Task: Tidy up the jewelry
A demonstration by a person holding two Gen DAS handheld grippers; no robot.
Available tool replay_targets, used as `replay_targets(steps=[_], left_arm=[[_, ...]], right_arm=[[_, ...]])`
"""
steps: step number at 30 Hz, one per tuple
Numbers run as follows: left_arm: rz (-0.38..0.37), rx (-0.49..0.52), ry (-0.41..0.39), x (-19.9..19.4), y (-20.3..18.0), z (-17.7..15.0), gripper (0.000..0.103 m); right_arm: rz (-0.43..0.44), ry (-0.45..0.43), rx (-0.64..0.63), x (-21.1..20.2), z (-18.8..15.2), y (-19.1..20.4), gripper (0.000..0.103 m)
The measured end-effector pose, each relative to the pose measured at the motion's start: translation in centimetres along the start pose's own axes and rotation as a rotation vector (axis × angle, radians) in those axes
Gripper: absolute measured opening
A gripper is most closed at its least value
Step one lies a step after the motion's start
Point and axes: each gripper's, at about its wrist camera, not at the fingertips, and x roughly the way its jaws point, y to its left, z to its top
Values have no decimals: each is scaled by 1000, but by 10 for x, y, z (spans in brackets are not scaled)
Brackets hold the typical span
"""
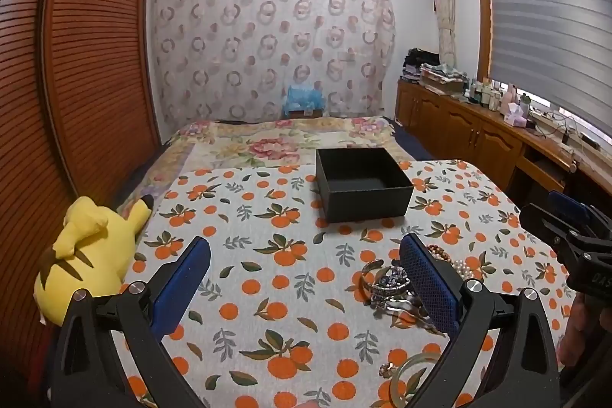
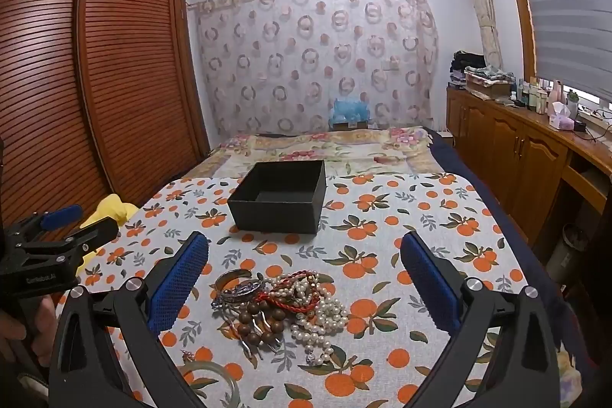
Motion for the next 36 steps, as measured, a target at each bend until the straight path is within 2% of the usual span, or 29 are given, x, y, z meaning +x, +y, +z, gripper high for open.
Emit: replay_targets(steps=[36], left_arm=[[-1, -2, -6, -3, -1, -1, 96]], right_arm=[[1, -6, 0, -1, -1, 0, 101]])
